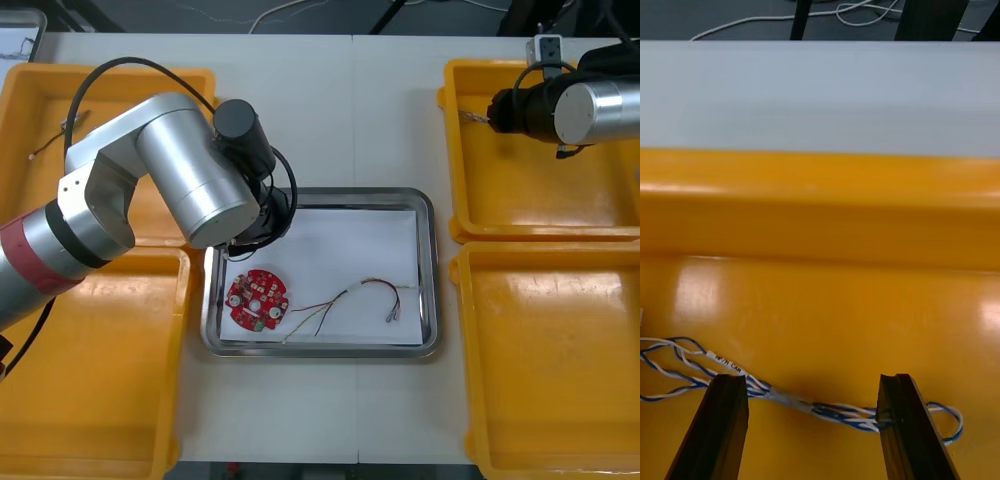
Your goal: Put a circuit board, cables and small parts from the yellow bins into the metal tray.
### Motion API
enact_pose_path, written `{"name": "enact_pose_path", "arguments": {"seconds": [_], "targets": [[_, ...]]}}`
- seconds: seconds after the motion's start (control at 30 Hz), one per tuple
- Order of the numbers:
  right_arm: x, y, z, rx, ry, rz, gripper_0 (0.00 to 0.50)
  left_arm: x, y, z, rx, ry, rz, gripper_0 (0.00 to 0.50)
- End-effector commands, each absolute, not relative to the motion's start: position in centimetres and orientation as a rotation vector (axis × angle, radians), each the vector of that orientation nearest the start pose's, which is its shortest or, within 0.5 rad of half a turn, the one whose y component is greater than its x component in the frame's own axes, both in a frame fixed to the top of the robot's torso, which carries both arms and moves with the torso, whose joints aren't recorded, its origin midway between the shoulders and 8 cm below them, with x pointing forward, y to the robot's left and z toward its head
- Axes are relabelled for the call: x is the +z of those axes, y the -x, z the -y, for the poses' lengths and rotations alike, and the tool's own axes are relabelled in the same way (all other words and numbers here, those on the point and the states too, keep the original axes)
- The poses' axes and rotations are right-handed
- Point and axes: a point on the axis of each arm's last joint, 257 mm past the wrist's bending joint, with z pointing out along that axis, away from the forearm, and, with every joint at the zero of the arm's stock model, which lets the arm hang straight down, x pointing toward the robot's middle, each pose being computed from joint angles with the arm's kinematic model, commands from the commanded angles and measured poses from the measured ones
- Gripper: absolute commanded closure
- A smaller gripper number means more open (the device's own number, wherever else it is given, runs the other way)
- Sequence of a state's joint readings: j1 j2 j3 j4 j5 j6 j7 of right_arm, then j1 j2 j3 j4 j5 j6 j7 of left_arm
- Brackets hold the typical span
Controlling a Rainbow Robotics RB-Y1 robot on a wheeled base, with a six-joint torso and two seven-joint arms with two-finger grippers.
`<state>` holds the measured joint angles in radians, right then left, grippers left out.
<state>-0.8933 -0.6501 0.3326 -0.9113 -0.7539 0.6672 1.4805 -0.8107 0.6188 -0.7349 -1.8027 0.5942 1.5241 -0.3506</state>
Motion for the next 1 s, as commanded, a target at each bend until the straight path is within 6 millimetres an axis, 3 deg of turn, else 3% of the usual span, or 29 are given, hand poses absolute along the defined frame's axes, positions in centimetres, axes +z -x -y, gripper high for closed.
{"name": "enact_pose_path", "arguments": {"seconds": [0.03, 0.6, 0.87, 0.9, 0.97, 1.0], "targets": [[-12.8, -71.7, 28.6, 0.059, 0.125, -2.051, 0.0, -23.1, -49.5, -9.8, -0.132, 0.138, -2.577, 0.5], [-12.9, -72.1, 28.3, 0.069, 0.115, -2.022, 0.0, -25.0, -50.4, -10.8, -0.081, 0.117, -2.581, 0.5], [-14.2, -71.7, 28.4, 0.07, 0.117, -2.04, 0.0, -25.3, -50.2, -10.7, -0.087, 0.117, -2.585, 0.5], [-14.3, -71.7, 28.5, 0.07, 0.115, -2.039, 0.0, -25.3, -50.2, -10.8, -0.087, 0.12, -2.586, 0.491], [-14.5, -71.6, 28.5, 0.071, 0.114, -2.043, 0.0, -25.3, -50.2, -10.6, -0.092, 0.118, -2.585, 0.356], [-14.6, -71.6, 28.5, 0.072, 0.112, -2.044, 0.0, -25.2, -50.2, -10.5, -0.095, 0.117, -2.584, 0.241]]}}
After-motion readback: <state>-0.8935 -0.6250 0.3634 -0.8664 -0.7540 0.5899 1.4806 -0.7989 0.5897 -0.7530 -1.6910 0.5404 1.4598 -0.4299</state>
